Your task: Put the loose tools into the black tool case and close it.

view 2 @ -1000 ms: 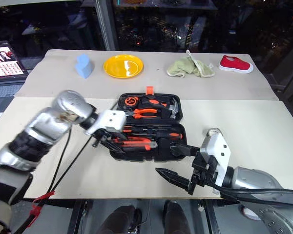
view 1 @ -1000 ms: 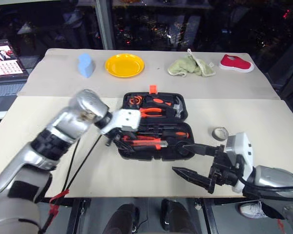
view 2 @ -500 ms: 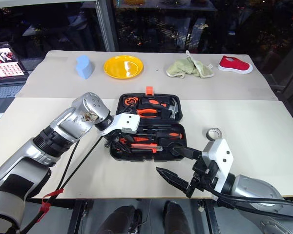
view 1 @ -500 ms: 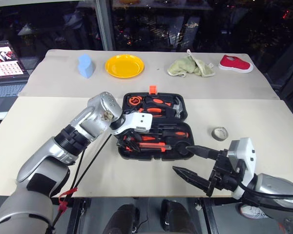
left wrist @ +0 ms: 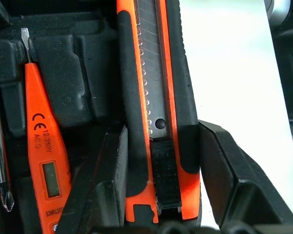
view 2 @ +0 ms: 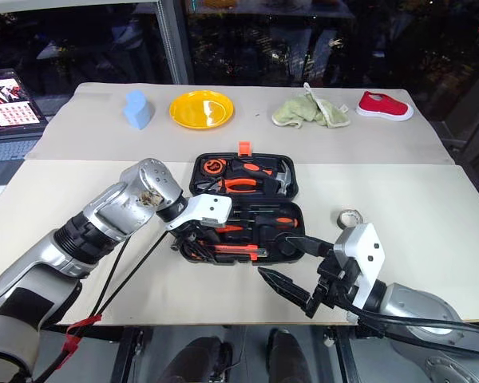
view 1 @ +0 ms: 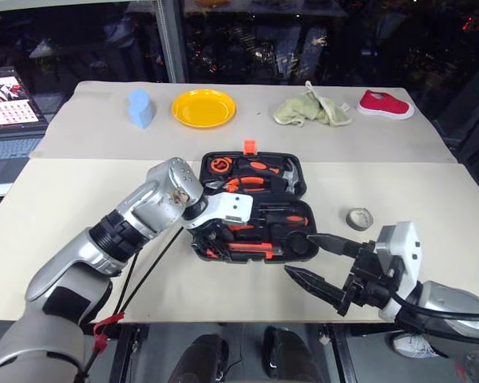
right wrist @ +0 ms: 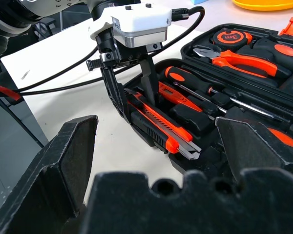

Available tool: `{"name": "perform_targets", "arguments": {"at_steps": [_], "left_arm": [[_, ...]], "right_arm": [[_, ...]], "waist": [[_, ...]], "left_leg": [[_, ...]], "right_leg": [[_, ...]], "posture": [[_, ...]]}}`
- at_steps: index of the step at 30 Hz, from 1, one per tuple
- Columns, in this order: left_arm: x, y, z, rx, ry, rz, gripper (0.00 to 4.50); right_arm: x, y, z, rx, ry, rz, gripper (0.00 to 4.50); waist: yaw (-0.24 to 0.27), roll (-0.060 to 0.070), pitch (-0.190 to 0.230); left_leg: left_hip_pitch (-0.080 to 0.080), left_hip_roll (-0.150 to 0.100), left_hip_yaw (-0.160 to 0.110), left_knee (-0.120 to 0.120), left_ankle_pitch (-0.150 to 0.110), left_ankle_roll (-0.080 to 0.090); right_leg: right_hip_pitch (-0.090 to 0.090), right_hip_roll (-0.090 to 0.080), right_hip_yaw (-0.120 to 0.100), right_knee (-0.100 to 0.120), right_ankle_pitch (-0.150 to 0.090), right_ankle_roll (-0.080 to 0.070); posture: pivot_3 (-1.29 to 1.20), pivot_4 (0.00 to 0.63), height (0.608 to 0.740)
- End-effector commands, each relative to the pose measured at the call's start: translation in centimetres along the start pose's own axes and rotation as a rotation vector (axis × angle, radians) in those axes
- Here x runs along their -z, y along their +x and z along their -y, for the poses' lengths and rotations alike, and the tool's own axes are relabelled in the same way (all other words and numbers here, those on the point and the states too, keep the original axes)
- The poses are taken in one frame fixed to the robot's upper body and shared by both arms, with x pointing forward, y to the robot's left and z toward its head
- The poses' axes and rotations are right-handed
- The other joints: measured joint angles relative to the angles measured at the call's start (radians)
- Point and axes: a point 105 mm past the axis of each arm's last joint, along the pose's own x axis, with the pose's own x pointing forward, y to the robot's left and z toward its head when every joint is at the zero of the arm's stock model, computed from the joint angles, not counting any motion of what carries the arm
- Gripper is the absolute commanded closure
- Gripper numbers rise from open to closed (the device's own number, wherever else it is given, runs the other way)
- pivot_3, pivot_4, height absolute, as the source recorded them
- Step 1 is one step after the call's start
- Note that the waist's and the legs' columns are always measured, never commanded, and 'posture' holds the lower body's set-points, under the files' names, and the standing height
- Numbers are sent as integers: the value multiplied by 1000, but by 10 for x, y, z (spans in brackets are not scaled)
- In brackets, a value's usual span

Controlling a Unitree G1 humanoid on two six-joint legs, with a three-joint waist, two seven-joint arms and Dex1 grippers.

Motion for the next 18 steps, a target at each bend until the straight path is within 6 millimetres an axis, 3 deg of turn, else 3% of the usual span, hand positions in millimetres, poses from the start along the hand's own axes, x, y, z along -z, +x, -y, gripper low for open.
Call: {"name": "perform_targets", "arguments": {"at_steps": [1, 4, 5, 11, 12, 18], "left_arm": [[6, -2, -4, -18, -21, 10, 1303], [-1, -14, -4, -19, -46, 71, 167], [-5, -19, -6, -33, -51, 101, 20], [-4, -41, -9, -89, -73, 189, 20], [-5, -41, -9, -92, -86, 213, 555], [5, -27, -10, -97, -72, 213, 2642]], "right_arm": [[-8, 0, -3, -16, -26, 38, 0], [-7, 0, -3, -23, -25, 31, 0], [-7, -1, -3, -25, -26, 28, 0], [-8, -2, -2, -32, -33, 16, 0], [-8, -2, -1, -34, -36, 13, 0], [-10, -3, 0, -44, -46, 3, 0]], "waist": [[0, 0, 0], [-2, 0, 0], [-2, 0, 0], [-3, 0, 0], [-3, 0, 0], [-1, 0, 0]], "left_leg": [[0, 0, 0, 0, 0, 0], [-1, 0, 0, 0, 0, 0], [-1, 0, 0, 0, 0, 0], [-1, 0, 0, 0, 0, 0], [0, 0, 0, 0, 0, -1], [0, 0, 0, 0, 2, -4]], "right_leg": [[0, 0, 0, 0, 0, 0], [-1, 0, 0, 0, 0, 0], [-1, 0, 0, 1, 0, 0], [-1, 0, 0, 0, 0, 0], [-1, 0, 0, 0, 0, 0], [-1, 0, 0, 0, 0, 0]], "posture": [[0, 150, 740], [0, 150, 740], [0, 150, 740], [0, 150, 740], [0, 150, 740], [0, 150, 740]]}}
